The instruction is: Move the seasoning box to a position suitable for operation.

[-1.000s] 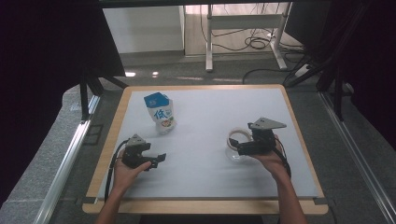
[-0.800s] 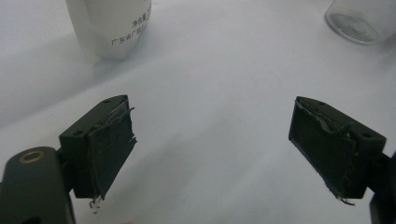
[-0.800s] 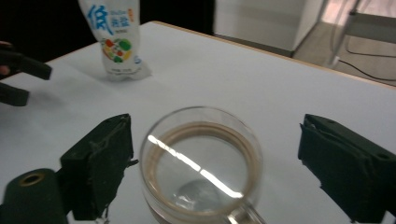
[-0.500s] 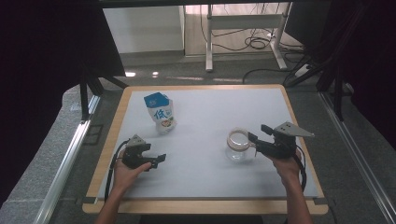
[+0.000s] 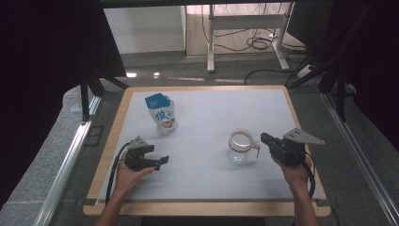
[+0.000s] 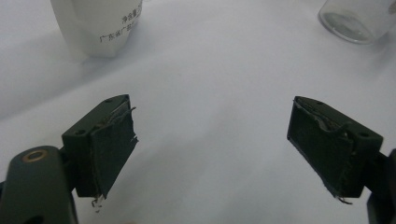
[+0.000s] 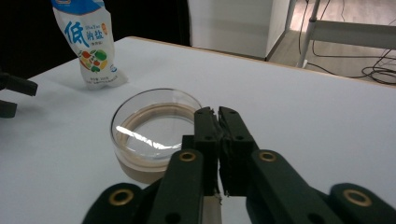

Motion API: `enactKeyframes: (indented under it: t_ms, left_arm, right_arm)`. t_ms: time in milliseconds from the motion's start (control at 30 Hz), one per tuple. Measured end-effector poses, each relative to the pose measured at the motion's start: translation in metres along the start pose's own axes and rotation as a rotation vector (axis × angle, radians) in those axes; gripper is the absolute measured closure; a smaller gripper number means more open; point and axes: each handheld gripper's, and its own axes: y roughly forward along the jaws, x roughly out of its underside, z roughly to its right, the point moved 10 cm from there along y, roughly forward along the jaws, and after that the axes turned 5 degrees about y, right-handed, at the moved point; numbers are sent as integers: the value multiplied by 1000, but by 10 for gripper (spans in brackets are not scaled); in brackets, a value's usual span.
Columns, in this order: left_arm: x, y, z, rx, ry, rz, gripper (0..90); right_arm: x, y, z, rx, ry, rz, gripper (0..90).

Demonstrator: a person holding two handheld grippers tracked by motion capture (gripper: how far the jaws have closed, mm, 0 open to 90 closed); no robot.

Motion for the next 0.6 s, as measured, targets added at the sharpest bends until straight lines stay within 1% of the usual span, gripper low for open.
enactKeyframes:
  t_ms: [133, 200, 300, 433, 600]
  left_arm:
    - [0, 1, -1, -3, -2, -1, 149]
    - [2, 3, -1, -7, -14, -14, 152]
    - [3, 4, -2, -1, -16, -22, 160]
    - [4, 4, -2, -3, -19, -29, 165]
    - [5, 3, -2, -11, -17, -27, 164]
  right_arm:
    - [3, -1, -1, -7, -7, -11, 894]
    - [6, 0, -3, -9, -15, -26, 895]
    - [8, 1, -3, -8, -17, -34, 895]
    - [12, 5, -2, -6, -11, -45, 895]
    - [16, 14, -6, -8, -30, -65, 895]
